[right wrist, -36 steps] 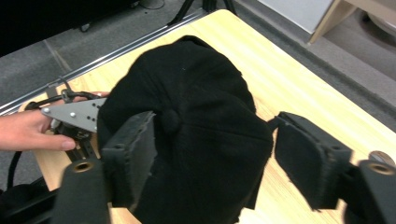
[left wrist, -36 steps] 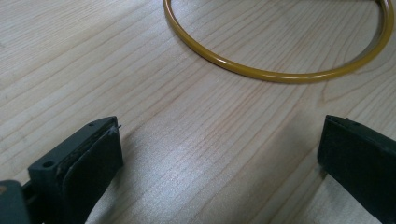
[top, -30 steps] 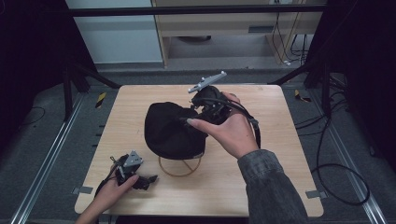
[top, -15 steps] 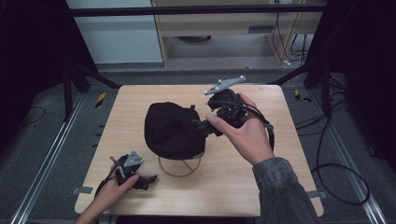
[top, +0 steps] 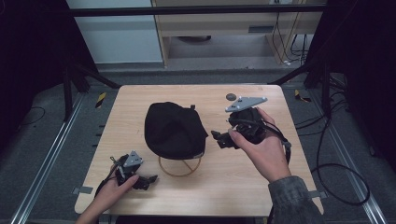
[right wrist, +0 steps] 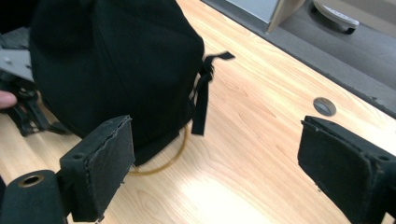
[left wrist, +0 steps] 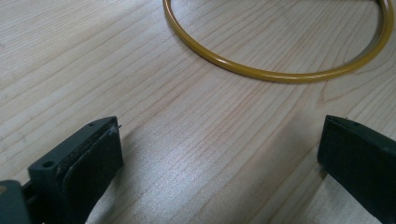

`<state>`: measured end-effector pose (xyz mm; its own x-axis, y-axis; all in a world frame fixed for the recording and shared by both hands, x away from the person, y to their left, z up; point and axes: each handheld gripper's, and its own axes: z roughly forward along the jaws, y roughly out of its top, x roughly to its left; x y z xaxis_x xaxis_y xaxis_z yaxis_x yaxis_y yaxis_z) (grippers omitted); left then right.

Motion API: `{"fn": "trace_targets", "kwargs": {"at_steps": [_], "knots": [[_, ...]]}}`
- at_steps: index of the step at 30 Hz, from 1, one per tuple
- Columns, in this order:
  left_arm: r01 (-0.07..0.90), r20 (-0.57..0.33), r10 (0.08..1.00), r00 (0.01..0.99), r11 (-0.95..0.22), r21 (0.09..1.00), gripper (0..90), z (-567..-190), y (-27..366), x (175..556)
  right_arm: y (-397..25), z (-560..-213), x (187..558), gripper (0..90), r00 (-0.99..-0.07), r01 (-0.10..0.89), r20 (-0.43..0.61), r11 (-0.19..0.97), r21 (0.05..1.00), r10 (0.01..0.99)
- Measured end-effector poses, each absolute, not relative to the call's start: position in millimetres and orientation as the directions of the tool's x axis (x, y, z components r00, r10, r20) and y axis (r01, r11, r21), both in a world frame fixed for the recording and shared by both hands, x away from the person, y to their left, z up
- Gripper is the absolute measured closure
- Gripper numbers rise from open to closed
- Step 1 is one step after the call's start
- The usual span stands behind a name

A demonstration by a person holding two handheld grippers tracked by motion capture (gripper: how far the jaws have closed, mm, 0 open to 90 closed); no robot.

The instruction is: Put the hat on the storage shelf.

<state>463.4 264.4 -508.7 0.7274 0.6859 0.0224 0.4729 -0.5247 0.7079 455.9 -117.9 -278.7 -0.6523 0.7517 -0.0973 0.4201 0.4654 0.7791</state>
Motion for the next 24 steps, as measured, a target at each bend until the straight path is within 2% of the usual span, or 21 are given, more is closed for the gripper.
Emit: {"fn": "trace_targets", "kwargs": {"at_steps": [9,24], "knots": [[0.475,0.019,0.688,0.726,-0.521,0.709,0.0,-509,264,463,-141,-318,441,11.5,-0.616,0.438,-0.077,0.422,0.794,0.784],[0.474,0.021,0.686,0.727,-0.524,0.708,0.0,-509,264,463,-156,-404,423,11.7,-0.602,0.539,0.004,0.403,0.740,0.799]]}}
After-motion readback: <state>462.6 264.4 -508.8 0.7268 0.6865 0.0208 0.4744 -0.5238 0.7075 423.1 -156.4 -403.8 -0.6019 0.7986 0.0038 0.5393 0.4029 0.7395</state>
